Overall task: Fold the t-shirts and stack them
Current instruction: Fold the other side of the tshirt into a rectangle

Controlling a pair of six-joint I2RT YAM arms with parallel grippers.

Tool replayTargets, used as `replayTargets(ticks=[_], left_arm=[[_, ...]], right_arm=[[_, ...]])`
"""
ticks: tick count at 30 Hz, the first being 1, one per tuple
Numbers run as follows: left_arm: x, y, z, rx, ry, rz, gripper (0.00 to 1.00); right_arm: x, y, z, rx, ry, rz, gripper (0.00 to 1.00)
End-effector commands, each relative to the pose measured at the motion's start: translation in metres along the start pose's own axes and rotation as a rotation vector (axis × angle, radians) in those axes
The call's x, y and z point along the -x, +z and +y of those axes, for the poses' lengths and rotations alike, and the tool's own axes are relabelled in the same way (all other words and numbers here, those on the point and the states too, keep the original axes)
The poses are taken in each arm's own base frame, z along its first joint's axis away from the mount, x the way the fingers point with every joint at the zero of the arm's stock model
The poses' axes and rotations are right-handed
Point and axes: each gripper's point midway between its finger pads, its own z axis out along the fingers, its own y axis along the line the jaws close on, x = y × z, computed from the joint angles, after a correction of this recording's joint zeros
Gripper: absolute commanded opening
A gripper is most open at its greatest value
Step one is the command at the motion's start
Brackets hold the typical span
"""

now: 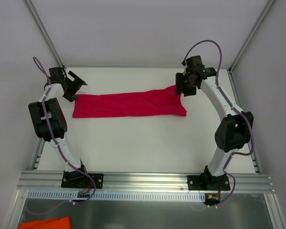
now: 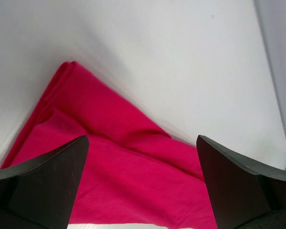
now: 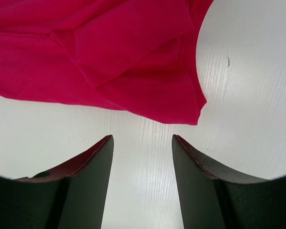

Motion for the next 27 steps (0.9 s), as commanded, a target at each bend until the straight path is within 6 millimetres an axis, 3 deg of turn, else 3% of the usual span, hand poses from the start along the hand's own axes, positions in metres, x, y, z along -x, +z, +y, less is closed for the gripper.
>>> replayTargets(ticks=[1,5,8,15,19,27], left_arm=[[0.020,-0.019,-0.049,-0.179,0.082,-0.060,0.99],[0.009,-0.041,-0.079,-0.319,0.103,-0.011,0.99],[-0.015,-0.048,-0.084,-0.351,0.110,0.047,0.99],[-0.089,-0.041,-0.069,-0.327,0.076,0.236,0.99],[-0.106,-0.038,-0.064,-0.291,0.080,0.278,0.99],[-0.110,-0.023,-0.066,-0.263,0.106,0.320,0.99]], right_arm=[[-0.005,-0.008,0.010,0.049,-0.022,0.007,0.56],[-0.004,-0.005,0.014,0.059,-0.002,0.020,0.56],[-0.006,0.005,0.014,0.049,0.009,0.043,0.55],[-0.013,0.025,0.022,0.092,0.036,0.073,0.54],[-0.026,0.041,0.027,0.117,0.074,0.105,0.53],[-0.064,0.062,0.052,0.224,0.079,0.216,0.54]])
